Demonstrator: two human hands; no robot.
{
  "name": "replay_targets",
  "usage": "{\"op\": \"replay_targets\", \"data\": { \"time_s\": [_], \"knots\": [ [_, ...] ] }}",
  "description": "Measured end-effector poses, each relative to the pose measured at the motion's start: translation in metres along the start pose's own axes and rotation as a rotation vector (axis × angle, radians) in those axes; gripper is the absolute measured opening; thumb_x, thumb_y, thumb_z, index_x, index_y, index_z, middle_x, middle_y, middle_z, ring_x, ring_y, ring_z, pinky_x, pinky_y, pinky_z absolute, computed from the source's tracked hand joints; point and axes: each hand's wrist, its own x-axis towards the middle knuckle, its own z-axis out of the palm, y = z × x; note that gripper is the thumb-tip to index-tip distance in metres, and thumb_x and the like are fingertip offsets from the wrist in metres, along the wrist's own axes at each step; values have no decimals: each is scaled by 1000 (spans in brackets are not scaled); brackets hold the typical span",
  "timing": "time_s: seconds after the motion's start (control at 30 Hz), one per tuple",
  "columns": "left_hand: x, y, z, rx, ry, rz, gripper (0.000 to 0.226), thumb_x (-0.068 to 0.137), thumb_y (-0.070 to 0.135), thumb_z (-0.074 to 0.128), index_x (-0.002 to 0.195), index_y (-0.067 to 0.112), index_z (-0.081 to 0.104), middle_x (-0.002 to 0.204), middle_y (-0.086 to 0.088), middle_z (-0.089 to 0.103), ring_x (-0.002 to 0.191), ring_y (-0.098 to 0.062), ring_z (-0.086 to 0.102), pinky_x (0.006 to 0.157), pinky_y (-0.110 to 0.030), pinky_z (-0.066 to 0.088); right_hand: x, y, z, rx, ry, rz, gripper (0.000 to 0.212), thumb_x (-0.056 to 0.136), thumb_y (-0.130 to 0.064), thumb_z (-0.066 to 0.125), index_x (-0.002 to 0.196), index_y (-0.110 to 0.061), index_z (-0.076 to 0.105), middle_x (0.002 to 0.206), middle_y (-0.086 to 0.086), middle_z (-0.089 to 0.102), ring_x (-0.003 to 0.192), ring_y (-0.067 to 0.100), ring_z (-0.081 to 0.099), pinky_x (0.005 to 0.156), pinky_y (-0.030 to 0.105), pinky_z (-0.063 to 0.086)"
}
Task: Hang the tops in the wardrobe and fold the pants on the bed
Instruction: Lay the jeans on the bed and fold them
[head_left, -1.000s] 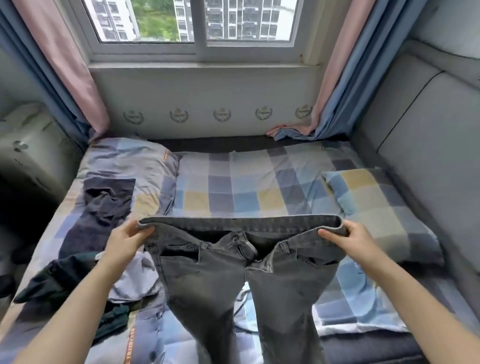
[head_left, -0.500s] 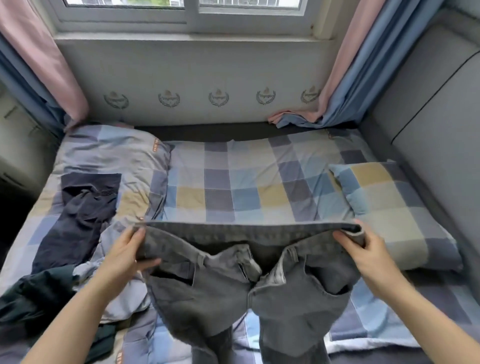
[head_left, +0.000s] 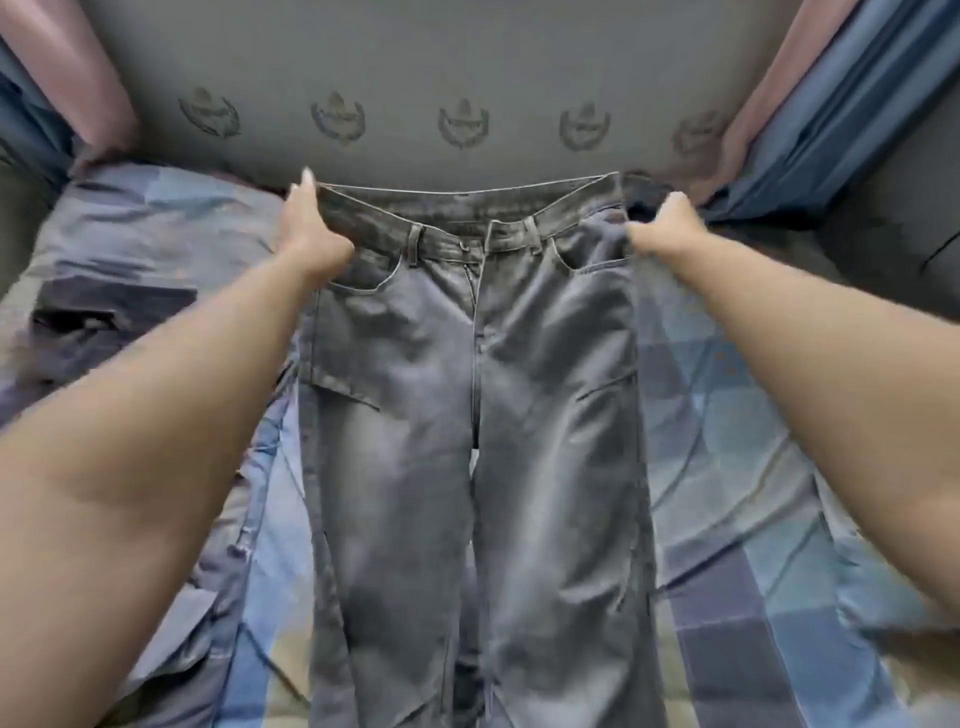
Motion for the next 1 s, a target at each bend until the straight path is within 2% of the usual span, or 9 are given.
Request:
{"op": "replay_targets", "data": {
  "time_s": [0.17,0.3,0.4,0.57,0.7,0.77,0.87,0.93,1.0],
  "knots": [
    [-131,-146,117,203,-408,-265,67,84,9,67,143,4,38,142,-25,46,123,-41,52,101,-46,45,-95,134,148,-72,-421,170,61,94,-29,59,138,8,37,140,22,45,125,35,48,99,38,40],
    [-238,-245,158,268,-523,-520,49,82,6,67,127,-6,52,127,-27,57,115,-40,57,98,-45,47,-173,224,224,-67,-573,299,39,94,-22,58,113,12,58,118,28,61,110,36,59,94,43,45],
    [-306,-293,164,307,-471,-629,45,82,7,66,122,-7,53,127,-30,54,118,-41,53,100,-46,43,-232,250,261,24,-663,332,24,95,-17,53,92,5,64,103,30,66,82,28,63,75,33,48],
    [-386,-333,166,299,-376,-742,67,78,13,74,132,-3,36,139,-28,43,126,-44,46,102,-46,41,-323,251,322,316,-794,528,11,99,-13,47,95,-5,53,81,13,59,58,16,54,46,20,45],
    [-425,-336,172,359,-391,-765,91,70,43,82,135,3,32,139,-20,40,127,-40,44,98,-47,43,-386,251,365,271,-932,566,19,99,-19,48,100,-1,55,84,12,50,61,16,46,55,26,44],
    [-437,-333,176,418,-396,-695,97,72,43,80,142,7,22,138,-16,36,128,-39,40,96,-48,42,-407,252,381,228,-921,534,27,97,-22,53,105,4,53,84,12,47,68,21,46,60,32,45],
    [-446,-339,172,471,-379,-624,84,81,14,68,147,6,16,136,-17,36,123,-40,45,93,-48,44,-431,252,393,309,-883,550,13,93,-22,60,95,-12,52,75,0,52,66,15,54,60,21,47],
    [-451,-347,162,422,-312,-652,64,81,2,60,138,2,31,131,-21,42,116,-42,51,90,-46,44,-448,252,394,409,-896,619,6,91,-19,63,91,-17,58,73,-8,63,55,2,61,47,11,45],
    [-456,-359,148,356,-238,-724,41,81,-1,57,121,-1,49,121,-24,54,110,-44,54,88,-45,46,-467,251,388,479,-948,729,3,90,-20,66,91,-18,63,73,-10,69,56,0,65,46,15,45]
  ]
}}
